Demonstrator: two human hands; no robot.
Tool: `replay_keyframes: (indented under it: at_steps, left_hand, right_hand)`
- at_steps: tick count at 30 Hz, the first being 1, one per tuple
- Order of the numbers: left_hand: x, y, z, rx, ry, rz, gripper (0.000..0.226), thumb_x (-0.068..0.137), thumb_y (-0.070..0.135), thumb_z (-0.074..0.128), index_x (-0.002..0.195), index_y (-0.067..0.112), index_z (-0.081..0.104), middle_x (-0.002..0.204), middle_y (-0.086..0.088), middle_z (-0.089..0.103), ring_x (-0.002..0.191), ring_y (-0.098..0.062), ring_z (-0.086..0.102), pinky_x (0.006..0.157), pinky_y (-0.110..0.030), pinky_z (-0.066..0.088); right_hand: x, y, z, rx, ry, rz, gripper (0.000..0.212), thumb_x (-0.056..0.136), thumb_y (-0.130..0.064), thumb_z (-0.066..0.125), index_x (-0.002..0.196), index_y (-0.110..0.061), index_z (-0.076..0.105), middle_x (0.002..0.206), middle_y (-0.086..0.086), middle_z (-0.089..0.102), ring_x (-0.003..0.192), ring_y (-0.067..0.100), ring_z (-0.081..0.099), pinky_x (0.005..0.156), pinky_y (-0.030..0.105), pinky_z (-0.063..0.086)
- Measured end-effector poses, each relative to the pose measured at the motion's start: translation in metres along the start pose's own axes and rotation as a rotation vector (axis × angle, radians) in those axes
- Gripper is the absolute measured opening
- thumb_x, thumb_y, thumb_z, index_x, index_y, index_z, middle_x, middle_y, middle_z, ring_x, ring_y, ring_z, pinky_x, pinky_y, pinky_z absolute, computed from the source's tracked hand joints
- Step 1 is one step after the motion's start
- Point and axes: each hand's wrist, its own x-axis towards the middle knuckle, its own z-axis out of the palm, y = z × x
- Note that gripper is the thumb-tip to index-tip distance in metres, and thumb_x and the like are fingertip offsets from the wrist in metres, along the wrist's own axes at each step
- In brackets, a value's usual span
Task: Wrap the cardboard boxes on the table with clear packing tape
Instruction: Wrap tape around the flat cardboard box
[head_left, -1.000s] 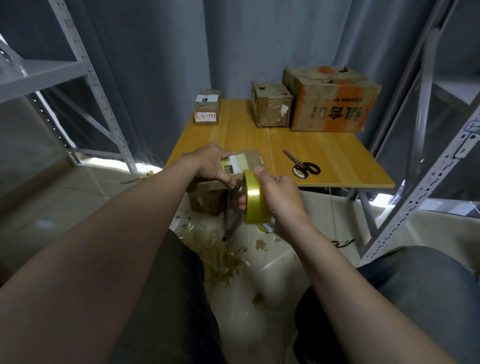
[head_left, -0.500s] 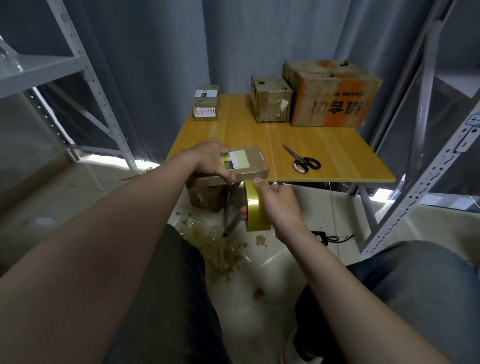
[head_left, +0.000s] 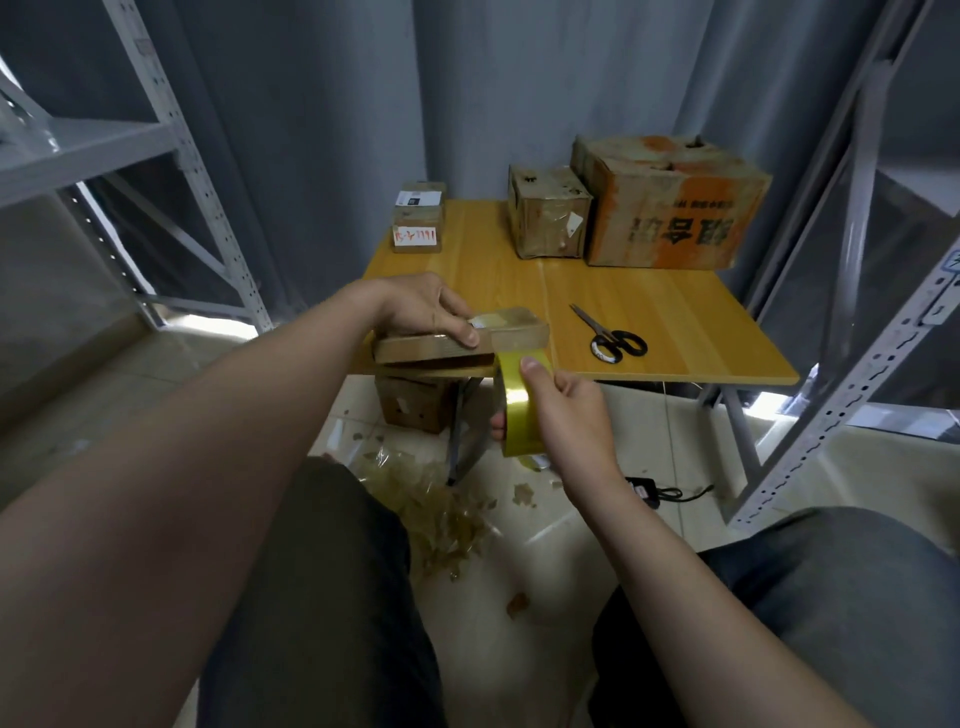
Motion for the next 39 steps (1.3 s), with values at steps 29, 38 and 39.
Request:
replay_keyframes:
  at_steps: [29, 38, 39]
  left_hand:
    - [0.026, -0.013, -0.016, 0.122, 0.630, 0.191, 0.033, 0.102, 0.032, 0.063, 0.135, 0.037, 0.068, 0.140, 0.010, 0.065, 0.131, -0.020, 0.056, 0.089, -0.033, 0.042]
    - [0.020, -0.008, -0.015, -0.035, 0.586, 0.158, 0.032, 0.102, 0.034, 0.063, 0.133, 0.038, 0.068, 0.140, 0.010, 0.065, 0.131, -0.017, 0.054, 0.093, -0.032, 0.044]
    - [0.019, -0.008, -0.015, -0.055, 0.567, 0.160, 0.032, 0.102, 0.033, 0.064, 0.133, 0.036, 0.069, 0.140, 0.009, 0.065, 0.131, -0.017, 0.055, 0.092, -0.031, 0.043]
  right_hand:
    - [0.110, -0.057, 0.031, 0.000, -0.040, -0.055, 0.026, 0.104, -0.033, 0.059, 0.101, -0.008, 0.064, 0.076, 0.013, 0.078, 0.072, 0.030, 0.078, 0.077, 0.045, 0.065]
    - [0.091, -0.036, 0.022, 0.032, -0.037, 0.012, 0.037, 0.104, -0.039, 0.060, 0.106, -0.002, 0.063, 0.076, 0.017, 0.077, 0.068, 0.029, 0.077, 0.068, 0.042, 0.066]
    - [0.088, -0.036, 0.021, 0.030, -0.047, 0.006, 0.036, 0.104, -0.038, 0.059, 0.106, -0.002, 0.064, 0.076, 0.017, 0.077, 0.068, 0.029, 0.077, 0.068, 0.041, 0.066]
